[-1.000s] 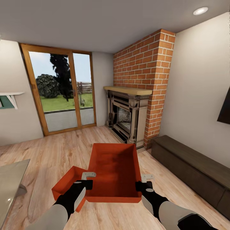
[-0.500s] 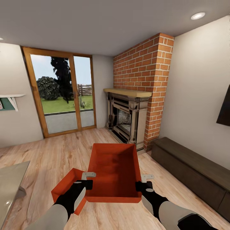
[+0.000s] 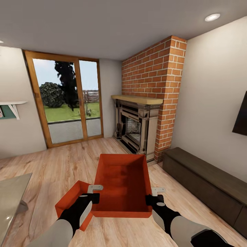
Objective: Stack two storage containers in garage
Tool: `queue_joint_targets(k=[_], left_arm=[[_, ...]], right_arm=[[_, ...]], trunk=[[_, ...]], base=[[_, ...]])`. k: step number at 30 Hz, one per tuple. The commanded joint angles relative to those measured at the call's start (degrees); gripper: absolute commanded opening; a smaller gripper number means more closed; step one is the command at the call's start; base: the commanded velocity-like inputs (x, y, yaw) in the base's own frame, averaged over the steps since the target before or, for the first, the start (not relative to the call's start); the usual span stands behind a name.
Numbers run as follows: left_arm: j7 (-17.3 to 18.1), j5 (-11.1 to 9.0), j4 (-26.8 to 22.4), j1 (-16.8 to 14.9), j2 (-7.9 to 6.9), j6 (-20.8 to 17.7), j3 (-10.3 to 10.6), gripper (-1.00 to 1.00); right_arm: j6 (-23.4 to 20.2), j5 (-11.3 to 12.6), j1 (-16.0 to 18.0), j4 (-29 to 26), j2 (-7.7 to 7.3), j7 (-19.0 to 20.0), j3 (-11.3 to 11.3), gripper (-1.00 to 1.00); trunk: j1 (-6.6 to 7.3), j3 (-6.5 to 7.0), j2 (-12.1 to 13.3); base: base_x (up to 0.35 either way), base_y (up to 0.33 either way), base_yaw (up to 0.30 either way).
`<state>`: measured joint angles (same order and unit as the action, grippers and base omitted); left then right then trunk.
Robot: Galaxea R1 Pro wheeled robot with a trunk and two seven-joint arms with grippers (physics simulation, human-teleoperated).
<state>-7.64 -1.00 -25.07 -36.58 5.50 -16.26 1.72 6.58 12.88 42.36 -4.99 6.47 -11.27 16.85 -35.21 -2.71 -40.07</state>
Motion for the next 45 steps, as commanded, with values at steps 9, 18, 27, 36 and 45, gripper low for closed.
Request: queue_joint_targets(k=[9,18,27,36,45], left_arm=[[-0.5,0.9,-0.3,-0.1,0.03,0.6,-0.7,-1.0],[-0.5,0.9,-0.3,-0.1,0.03,0.6,-0.7,-1.0],[-0.6,1.0,-0.3,-0.1,0.05,0.6,-0.5,-1.0],[-0.6,1.0,-0.2,-0.1,0.08,0.6,-0.5,-1.0],[-0.6,0.9,-0.1,-0.1,0.04,0.6,-0.5,-1.0]], right_arm=[[0.1,1.1,0.0,0.1,0.03,0.1,0.7,-1.0],[0.1,1.1,0.0,0.2,0.03,0.1,0.7,-1.0],[0.0,1.1,0.0,0.1,0.03,0.1,0.7,-1.0],[0.1,1.1,0.0,0.1,0.03,0.1,0.7,-1.0],[0.1,1.1,0.0,0.1,0.03,0.1,0.7,-1.0]], trunk=[[-0.02,-0.1,-0.1],[-0.02,0.14,-0.1],[-0.02,0.42,-0.1],[-0.02,0.69,-0.1],[-0.02,0.96,-0.1]], base=[[0.0,0.0,0.02],[0.0,0.0,0.256],[0.0,0.0,0.267],[0.0,0.0,0.267],[0.0,-0.008,0.261]])
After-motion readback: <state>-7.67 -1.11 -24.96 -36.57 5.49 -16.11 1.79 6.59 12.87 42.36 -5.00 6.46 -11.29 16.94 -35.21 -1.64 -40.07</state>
